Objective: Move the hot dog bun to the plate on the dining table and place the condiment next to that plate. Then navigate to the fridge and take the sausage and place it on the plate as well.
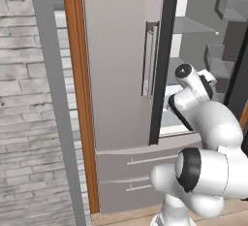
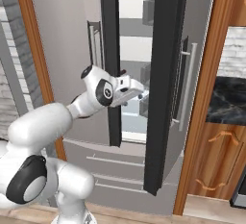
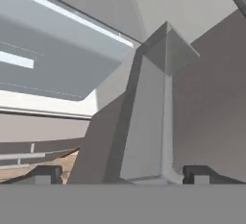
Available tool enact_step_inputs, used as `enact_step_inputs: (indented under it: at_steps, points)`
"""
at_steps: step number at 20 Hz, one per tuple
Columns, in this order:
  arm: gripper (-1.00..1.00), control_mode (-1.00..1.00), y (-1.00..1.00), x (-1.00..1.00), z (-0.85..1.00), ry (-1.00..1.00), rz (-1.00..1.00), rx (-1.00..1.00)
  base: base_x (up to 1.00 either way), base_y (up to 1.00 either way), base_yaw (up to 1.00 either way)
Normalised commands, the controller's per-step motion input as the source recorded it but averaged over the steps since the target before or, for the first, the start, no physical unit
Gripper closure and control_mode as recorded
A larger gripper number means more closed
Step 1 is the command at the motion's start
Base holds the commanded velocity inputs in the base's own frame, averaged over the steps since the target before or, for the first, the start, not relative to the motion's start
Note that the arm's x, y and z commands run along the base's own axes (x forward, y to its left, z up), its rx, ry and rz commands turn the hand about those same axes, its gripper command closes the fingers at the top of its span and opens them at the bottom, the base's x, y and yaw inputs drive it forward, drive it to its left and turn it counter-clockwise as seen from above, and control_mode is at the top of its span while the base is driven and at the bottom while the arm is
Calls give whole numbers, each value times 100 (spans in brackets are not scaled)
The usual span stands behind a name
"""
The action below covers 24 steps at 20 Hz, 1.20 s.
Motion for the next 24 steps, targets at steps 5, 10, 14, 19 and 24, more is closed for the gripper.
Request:
enact_step_inputs:
  at_steps: [5,10,14,19,24]
  points:
    - [-100,-100,-93,0,-35,10,-10,0,0,0,0]
    - [-100,-100,-100,-33,-36,1,-14,0,0,0,0]
    - [-100,-100,-100,-36,-16,0,-15,0,0,0,0]
    - [-100,-100,-87,-23,18,-20,-5,-9,0,0,0]
    - [-100,-100,-3,-70,47,-49,0,-24,0,0,0]
